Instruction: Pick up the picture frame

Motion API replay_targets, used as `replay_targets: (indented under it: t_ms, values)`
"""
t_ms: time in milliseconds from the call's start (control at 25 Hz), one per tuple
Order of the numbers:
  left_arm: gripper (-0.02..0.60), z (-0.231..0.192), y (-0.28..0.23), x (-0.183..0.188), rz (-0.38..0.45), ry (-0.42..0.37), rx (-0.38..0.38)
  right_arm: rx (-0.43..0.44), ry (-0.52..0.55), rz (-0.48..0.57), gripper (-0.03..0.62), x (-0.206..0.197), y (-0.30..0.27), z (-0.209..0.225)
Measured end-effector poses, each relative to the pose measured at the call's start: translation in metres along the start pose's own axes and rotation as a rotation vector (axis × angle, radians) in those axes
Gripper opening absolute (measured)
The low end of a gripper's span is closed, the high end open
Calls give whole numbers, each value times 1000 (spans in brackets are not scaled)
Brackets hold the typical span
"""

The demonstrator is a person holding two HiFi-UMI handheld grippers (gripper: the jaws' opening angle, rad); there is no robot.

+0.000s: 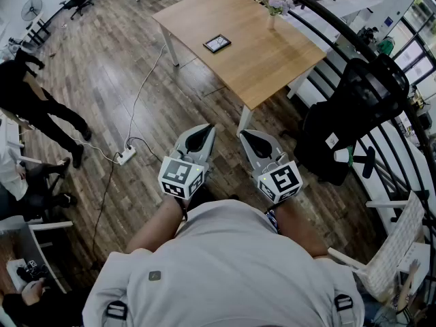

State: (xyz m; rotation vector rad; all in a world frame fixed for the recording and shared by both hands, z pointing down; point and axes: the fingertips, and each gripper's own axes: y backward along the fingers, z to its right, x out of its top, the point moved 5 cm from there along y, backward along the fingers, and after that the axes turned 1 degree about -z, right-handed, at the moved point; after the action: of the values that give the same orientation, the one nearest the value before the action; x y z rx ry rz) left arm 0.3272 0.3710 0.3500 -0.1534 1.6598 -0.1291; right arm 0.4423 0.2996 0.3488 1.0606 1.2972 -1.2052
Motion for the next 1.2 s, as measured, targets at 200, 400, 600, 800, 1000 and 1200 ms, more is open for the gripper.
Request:
replay_targets:
  t_ms: [200, 400, 600, 800, 1000, 1200]
  values:
    - [3, -6, -3, -4, 2, 12, 3, 5, -5, 4, 9, -2, -6, 3]
    - [3, -19, -3, -2, 1, 10, 16, 24, -1, 14, 9, 0, -19, 4]
    - [3, -41, -4, -2, -1, 19, 31, 27, 1, 13, 9, 3, -40, 6]
    - [3, -76, -3, -4, 3, 34, 50, 26, -15, 0, 9, -2, -73, 9]
    - [3, -128, -6, -5, 7, 54, 53, 16, -22, -23, 9, -4, -124, 10]
    - [3, -189, -6, -1, 10, 55, 36, -17, -23, -36, 9, -1, -184, 6]
